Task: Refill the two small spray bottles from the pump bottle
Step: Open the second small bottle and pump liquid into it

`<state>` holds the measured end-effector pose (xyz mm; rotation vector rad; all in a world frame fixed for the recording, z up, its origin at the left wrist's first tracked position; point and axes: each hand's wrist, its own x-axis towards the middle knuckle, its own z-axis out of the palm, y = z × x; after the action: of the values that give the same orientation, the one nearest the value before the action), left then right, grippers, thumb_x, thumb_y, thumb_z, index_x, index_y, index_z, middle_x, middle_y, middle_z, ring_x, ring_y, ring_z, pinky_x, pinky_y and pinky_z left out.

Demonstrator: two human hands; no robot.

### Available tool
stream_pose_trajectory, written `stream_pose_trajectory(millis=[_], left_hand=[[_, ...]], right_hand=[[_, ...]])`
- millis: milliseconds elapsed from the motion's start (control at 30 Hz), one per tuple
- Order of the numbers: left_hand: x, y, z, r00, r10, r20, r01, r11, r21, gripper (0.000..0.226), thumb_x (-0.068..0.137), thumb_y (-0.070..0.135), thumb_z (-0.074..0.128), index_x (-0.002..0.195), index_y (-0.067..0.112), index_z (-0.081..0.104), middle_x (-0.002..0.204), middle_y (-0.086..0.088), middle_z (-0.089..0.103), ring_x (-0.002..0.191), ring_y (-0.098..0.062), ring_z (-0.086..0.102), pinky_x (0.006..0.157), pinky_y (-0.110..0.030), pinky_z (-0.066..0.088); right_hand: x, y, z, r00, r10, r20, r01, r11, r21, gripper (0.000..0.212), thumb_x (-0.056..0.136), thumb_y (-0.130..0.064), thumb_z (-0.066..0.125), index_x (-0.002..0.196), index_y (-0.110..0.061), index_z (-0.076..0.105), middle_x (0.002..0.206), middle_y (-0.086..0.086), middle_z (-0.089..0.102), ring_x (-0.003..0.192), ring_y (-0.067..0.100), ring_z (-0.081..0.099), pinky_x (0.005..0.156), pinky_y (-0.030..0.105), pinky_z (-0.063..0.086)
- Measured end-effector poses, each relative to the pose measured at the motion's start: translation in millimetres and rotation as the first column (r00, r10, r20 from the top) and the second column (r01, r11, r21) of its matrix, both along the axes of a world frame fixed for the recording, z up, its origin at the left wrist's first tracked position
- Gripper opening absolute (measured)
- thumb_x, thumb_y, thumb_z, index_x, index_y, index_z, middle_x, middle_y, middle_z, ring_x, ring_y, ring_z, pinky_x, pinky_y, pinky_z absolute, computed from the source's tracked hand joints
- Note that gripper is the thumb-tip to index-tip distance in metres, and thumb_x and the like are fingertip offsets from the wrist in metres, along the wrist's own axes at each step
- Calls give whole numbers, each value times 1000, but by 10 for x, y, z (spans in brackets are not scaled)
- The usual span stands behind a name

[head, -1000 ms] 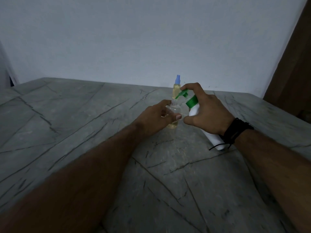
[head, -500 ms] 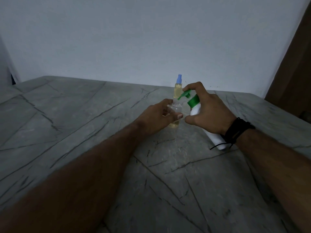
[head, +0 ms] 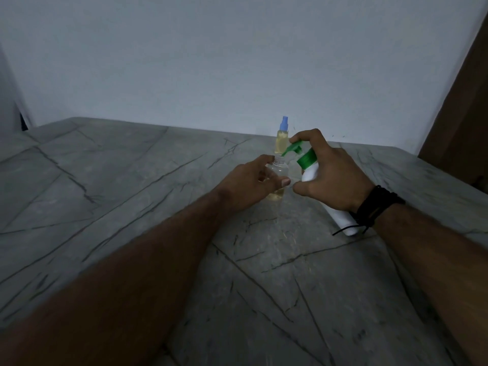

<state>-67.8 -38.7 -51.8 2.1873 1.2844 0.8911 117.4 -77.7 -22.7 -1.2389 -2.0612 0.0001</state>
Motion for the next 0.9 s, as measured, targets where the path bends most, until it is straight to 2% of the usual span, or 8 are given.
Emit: stream_pose_trajectory(millis=[200, 433, 533, 667, 767, 900], left_hand=[[-3, 6, -4, 1000, 1, 1, -1, 1000, 11, 62, 87, 55, 60, 139, 27, 42, 122, 7, 63, 106, -6, 55, 89, -25, 43], [-6, -2, -4, 1000, 5, 5, -5, 1000, 14, 63, 87, 55, 60, 140, 27, 41, 123, 8, 63, 102, -3, 52, 77, -17, 36], [4, 2, 2, 1000, 11, -8, -11, 1000, 10, 63, 87, 55, 60, 140, 27, 40, 125, 7, 61, 100, -3, 50, 72, -13, 34], [8, -6, 15, 1000, 10, -7, -9, 1000, 7, 62, 88, 53, 60, 141, 26, 40, 126, 6, 61, 107, -7, 53, 79, -19, 37], [-1, -24, 19, 1000, 4, 0, -4, 1000, 8, 63, 88, 53, 60, 141, 26, 40, 126, 5, 61, 107, -7, 54, 82, -21, 38], [-9, -20, 8, 1000, 1, 2, -1, 1000, 13, 62, 88, 55, 60, 140, 28, 41, 125, 6, 62, 107, -6, 55, 78, -17, 38]], right_hand=[[5, -6, 3, 1000, -2, -1, 2, 1000, 4, 75, 66, -20, 78, 130, -34, 41, 72, -6, 61, 64, 14, 59, 58, 28, 45], [7, -7, 2, 1000, -4, -14, 4, 1000, 2, 77, 67, -21, 78, 132, -35, 41, 72, -11, 59, 64, 10, 58, 58, 24, 41], [13, -9, 9, 1000, -4, -13, 4, 1000, 7, 76, 67, -19, 78, 131, -35, 41, 70, -8, 59, 62, 13, 58, 58, 27, 45], [5, -7, 4, 1000, -9, -14, 9, 1000, -3, 72, 67, -19, 78, 128, -32, 42, 71, -9, 59, 64, 14, 59, 59, 28, 45], [16, 2, -2, 1000, -9, -13, 9, 1000, 3, 73, 66, -21, 77, 128, -34, 41, 73, -2, 62, 65, 18, 60, 61, 33, 49], [13, 6, 4, 1000, -3, -9, 3, 1000, 11, 77, 67, -21, 77, 132, -36, 40, 73, -3, 62, 64, 16, 59, 61, 32, 49]])
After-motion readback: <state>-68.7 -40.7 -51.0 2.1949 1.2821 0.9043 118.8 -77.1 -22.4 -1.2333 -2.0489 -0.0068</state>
